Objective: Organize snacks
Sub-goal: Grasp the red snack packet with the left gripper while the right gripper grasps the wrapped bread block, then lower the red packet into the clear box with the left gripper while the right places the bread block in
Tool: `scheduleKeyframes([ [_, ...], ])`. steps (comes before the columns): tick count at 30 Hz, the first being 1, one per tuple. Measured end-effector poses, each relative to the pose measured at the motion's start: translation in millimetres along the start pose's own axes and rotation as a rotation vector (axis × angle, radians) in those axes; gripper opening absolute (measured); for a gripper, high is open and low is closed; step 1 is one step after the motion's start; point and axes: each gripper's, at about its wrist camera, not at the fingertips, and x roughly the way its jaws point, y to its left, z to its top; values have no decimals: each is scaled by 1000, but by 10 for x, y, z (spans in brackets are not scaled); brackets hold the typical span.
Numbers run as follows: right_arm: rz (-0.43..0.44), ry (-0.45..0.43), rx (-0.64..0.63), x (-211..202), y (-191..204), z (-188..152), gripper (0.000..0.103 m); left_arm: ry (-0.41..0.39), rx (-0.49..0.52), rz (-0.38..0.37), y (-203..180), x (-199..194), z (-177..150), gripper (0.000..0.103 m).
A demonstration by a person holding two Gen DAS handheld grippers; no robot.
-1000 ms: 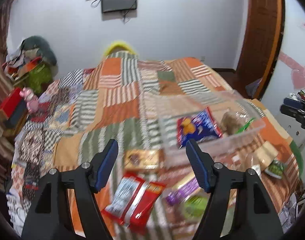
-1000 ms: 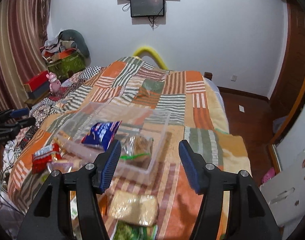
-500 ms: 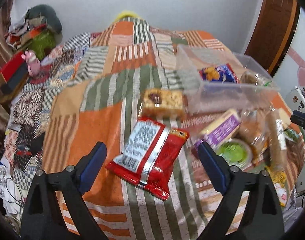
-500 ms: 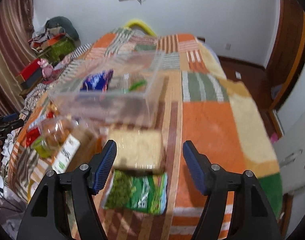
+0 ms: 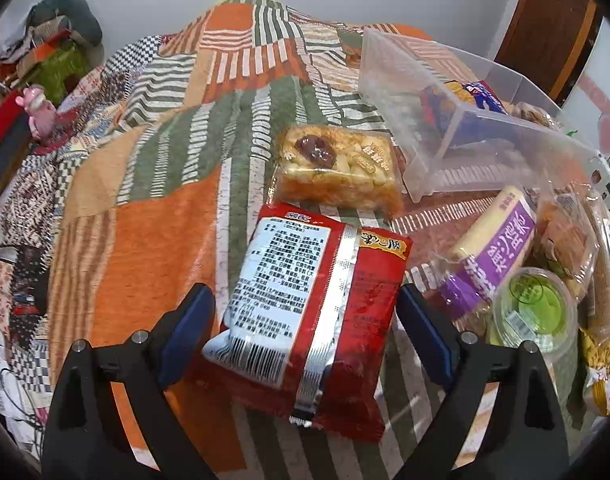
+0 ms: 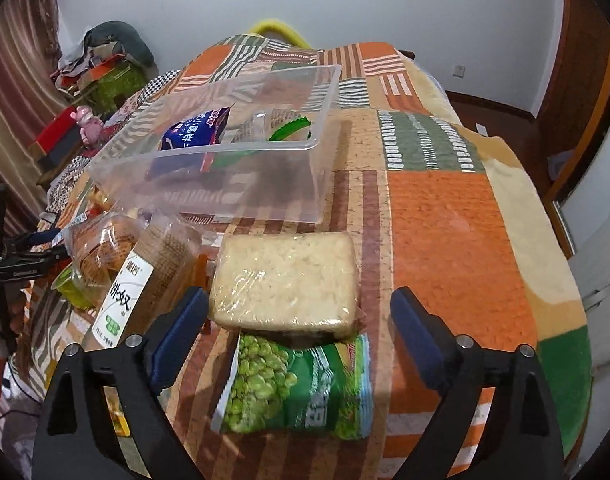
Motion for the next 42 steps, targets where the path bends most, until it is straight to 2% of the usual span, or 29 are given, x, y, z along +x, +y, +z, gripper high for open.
scheduleKeyframes([
  [5,13,39,9,133,-1,-6,93,-8,44,42,-92,111,-18,93],
  [9,2,48,0,180,38,-26,93,-11,38,34,-86,110,-21,92],
  [13,12,38,6,174,10,-30,88,-18,36,31,-82,60,-49,75],
  [16,32,35,28,153,-22,-26,82,-20,37,30,-97,13,-72,68],
  [22,19,0,34,42,-39,-50,81,-44,32,26,-161,-127,-155,67],
  [28,10,-35,40,-109,-77,12,80,-78,25,57,-189,-372,-179,67],
  [35,10,-83,55,-229,-102,85,79,-140,7,53,-220,-701,-74,67],
  [42,12,-140,39,-381,-98,225,79,-201,22,26,-415,-935,127,67],
])
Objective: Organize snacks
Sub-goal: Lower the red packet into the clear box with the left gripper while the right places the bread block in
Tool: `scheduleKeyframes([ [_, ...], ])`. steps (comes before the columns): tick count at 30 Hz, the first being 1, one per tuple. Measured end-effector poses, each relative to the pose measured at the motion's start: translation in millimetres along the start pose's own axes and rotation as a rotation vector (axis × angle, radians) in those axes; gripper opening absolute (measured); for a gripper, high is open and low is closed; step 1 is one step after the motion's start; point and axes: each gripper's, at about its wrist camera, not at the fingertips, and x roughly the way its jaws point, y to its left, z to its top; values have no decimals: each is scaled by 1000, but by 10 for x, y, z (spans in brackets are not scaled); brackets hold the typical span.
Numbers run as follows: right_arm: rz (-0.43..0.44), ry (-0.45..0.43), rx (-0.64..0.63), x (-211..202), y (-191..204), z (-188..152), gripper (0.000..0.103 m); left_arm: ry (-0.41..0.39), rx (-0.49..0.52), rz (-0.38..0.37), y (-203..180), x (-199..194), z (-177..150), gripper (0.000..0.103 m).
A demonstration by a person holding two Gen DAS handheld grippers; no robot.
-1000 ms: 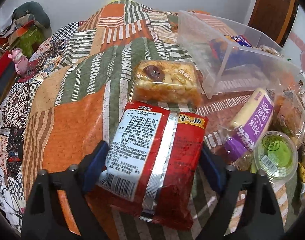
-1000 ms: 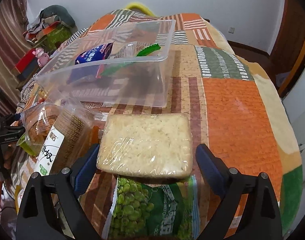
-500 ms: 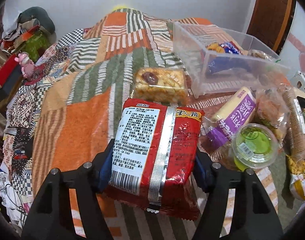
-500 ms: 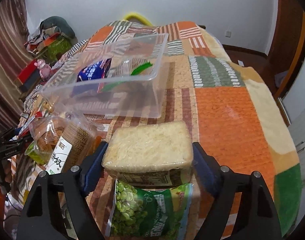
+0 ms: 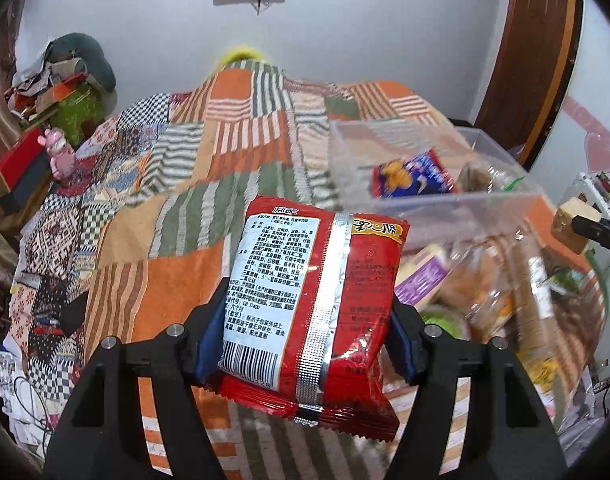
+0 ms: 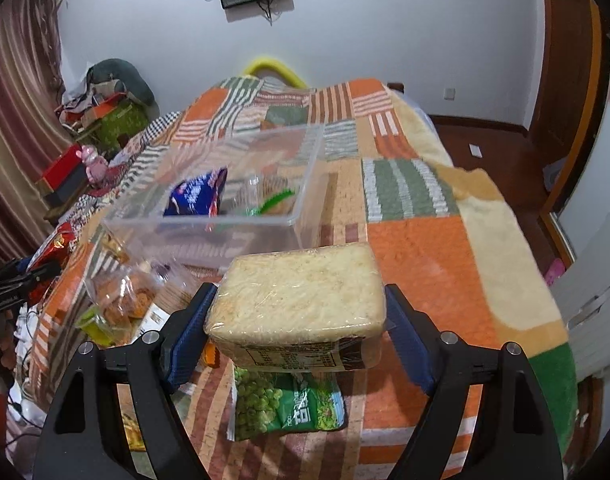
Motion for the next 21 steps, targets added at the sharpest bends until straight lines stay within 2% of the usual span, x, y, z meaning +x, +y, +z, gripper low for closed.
scheduleKeyframes([
  [11,20,-96,-37,-96,90,286,79,-86,33,-43,-339,-68,447,67],
  [21,53,-137,-94,66,237,586,79,-78,24,-64,-507,219,797,67],
])
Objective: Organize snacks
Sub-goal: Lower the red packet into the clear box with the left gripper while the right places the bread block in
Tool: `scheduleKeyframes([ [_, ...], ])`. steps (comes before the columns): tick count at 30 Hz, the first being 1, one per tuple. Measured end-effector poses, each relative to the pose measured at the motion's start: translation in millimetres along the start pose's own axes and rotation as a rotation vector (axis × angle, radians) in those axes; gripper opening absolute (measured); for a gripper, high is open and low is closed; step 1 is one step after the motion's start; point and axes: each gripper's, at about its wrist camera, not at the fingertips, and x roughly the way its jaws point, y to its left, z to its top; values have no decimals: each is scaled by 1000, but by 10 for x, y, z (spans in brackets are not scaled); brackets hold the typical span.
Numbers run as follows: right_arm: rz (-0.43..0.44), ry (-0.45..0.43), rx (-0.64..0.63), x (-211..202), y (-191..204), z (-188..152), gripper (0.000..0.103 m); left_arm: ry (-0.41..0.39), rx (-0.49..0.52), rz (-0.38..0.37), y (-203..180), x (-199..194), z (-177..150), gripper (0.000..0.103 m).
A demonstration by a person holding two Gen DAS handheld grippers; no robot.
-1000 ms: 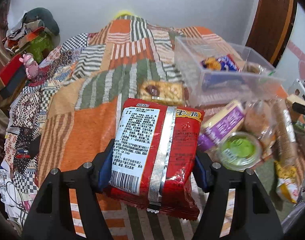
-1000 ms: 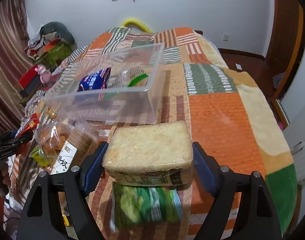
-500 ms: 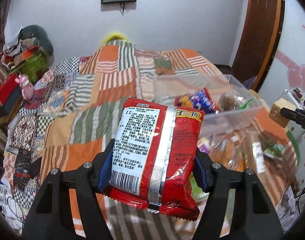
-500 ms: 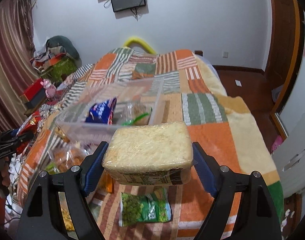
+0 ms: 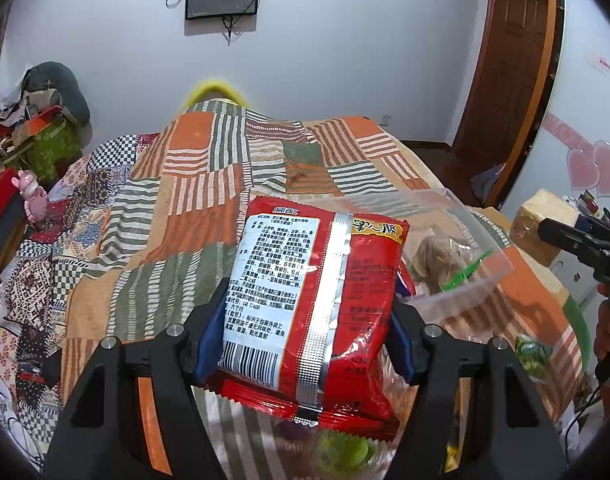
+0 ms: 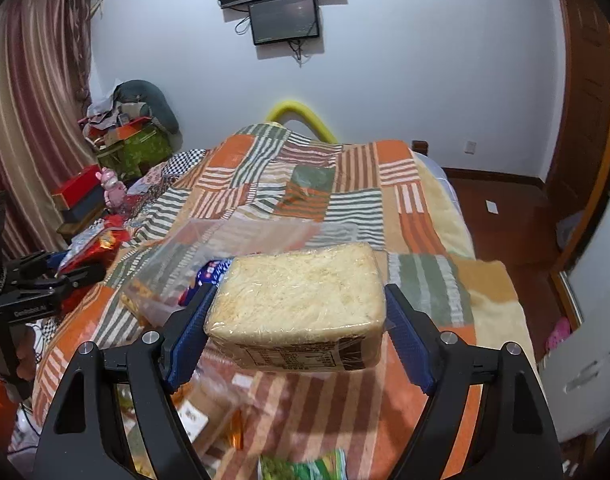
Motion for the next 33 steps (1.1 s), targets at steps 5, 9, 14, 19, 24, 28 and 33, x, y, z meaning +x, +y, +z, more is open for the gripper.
scheduleKeyframes([
  [5,4,14,-39,235,69,105,79,14,-5,8,-31,200,105,67],
  [9,5,43,-60,415,76,147,79,29,-13,1,-45,369,173,67],
  [14,15,92,-80,632,84,189,79,54,-14,4,-97,610,240,67],
  [19,26,132,-90,784,56,236,79,93,-27,-12,-128,818,259,67],
  [24,43,170,-94,930,58,272,79,120,-16,-14,-179,989,259,67],
  [28,40,190,-124,999,120,260,79,122,-14,-15,-196,1045,281,67],
  [33,47,218,-145,1075,165,260,80,143,-23,-25,-193,1102,282,69],
])
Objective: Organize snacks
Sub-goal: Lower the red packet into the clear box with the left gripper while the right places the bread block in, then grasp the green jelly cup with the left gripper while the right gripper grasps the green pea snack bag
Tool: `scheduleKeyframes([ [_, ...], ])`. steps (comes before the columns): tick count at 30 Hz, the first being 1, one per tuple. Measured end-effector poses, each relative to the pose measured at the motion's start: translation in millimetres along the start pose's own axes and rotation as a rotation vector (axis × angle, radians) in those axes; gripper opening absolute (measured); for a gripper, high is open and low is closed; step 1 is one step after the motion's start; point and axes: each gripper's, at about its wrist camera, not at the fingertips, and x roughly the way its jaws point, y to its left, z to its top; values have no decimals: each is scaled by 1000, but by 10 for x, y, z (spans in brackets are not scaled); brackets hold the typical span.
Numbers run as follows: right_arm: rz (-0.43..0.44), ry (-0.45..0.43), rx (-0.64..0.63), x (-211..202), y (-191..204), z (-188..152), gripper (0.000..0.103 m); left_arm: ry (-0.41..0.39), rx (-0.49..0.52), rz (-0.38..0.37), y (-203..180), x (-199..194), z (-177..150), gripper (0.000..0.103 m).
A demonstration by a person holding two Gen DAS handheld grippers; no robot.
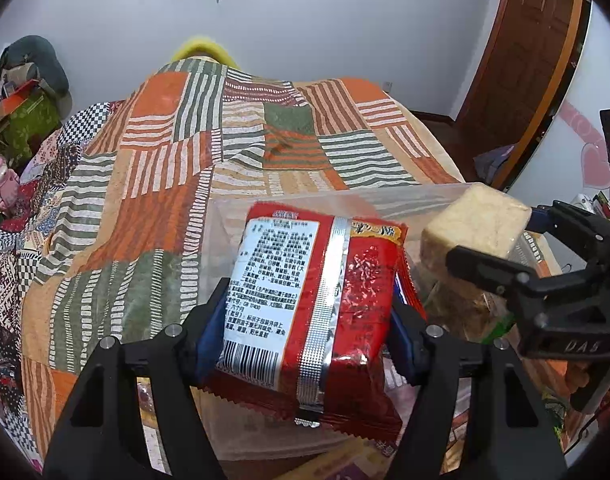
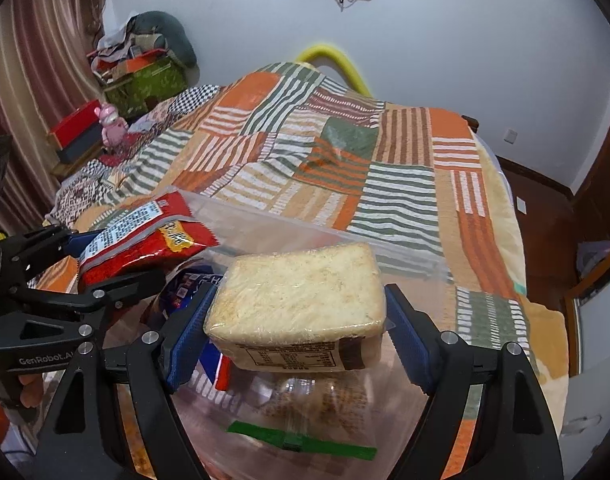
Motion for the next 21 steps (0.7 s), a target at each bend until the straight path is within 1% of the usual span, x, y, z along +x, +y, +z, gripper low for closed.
scheduleKeyframes([
  [3,10,11,4,10,8,5,80,-5,3,13,-16,-20,-7,71],
  [8,5,-24,5,-122,-3,31,82,-35,4,10,-40,-185,-6,75],
  [15,-15,-82,-2,-436,-1,5,82,-98,-4,-11,-65,-610,5,83],
  [21,-29,-123,-6,-707,32,-93,83,-140,15,7,-99,-987,-100,86],
])
